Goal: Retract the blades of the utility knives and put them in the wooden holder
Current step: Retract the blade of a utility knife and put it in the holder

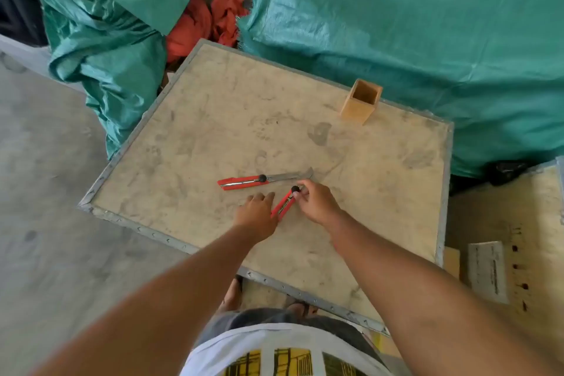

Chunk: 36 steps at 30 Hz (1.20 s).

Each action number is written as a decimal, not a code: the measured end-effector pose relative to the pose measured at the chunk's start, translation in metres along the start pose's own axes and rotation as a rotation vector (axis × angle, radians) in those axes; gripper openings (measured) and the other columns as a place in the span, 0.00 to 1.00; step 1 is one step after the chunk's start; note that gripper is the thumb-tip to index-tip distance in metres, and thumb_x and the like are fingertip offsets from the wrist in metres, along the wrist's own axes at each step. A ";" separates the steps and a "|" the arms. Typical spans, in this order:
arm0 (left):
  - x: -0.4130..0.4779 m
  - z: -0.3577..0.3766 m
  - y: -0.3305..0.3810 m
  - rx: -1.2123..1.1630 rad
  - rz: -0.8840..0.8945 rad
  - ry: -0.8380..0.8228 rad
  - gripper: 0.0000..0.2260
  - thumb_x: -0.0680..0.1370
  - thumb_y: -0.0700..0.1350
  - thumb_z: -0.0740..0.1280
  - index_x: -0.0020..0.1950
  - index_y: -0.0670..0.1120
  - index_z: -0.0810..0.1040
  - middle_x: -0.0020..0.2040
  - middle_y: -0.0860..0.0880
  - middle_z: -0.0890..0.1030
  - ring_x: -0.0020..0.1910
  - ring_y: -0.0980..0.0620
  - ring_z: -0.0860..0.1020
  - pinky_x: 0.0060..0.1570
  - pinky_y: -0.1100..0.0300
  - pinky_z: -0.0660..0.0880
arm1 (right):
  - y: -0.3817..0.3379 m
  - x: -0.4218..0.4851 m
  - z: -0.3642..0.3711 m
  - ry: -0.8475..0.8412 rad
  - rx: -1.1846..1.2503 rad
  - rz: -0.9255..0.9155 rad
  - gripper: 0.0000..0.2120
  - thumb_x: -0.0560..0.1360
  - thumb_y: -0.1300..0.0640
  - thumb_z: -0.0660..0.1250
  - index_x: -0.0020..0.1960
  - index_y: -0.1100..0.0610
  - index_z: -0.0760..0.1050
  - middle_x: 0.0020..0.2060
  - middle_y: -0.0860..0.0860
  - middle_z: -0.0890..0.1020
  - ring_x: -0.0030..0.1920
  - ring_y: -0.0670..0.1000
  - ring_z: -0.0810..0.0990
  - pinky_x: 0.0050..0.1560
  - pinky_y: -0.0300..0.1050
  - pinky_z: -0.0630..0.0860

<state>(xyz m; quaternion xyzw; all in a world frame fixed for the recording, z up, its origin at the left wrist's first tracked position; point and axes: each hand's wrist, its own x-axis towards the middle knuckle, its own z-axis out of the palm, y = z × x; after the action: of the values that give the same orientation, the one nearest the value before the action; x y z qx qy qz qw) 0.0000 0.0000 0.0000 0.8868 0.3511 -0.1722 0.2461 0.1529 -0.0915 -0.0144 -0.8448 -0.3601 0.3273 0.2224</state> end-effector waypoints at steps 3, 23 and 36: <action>0.000 0.014 0.000 -0.074 -0.041 0.021 0.25 0.77 0.54 0.63 0.73 0.51 0.65 0.64 0.45 0.75 0.63 0.41 0.73 0.53 0.46 0.78 | 0.004 0.003 0.012 0.026 0.091 0.054 0.18 0.80 0.56 0.68 0.69 0.58 0.75 0.53 0.57 0.85 0.56 0.57 0.83 0.54 0.40 0.73; -0.019 -0.005 -0.004 -0.657 0.033 -0.070 0.20 0.78 0.44 0.67 0.69 0.57 0.75 0.53 0.57 0.83 0.40 0.56 0.80 0.38 0.65 0.75 | -0.006 0.001 -0.013 0.070 0.679 0.242 0.04 0.79 0.63 0.69 0.52 0.55 0.80 0.49 0.57 0.84 0.41 0.52 0.87 0.46 0.53 0.86; -0.042 -0.055 -0.004 -1.114 0.164 -0.030 0.17 0.78 0.35 0.67 0.65 0.48 0.79 0.48 0.53 0.84 0.45 0.54 0.82 0.46 0.56 0.83 | -0.052 -0.042 -0.055 0.062 0.626 -0.006 0.09 0.76 0.61 0.74 0.56 0.56 0.85 0.48 0.53 0.88 0.45 0.48 0.86 0.44 0.43 0.85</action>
<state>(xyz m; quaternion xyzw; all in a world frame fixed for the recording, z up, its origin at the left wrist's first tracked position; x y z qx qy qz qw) -0.0242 0.0108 0.0642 0.6447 0.3154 0.0462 0.6948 0.1462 -0.0971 0.0720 -0.7439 -0.2373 0.3959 0.4832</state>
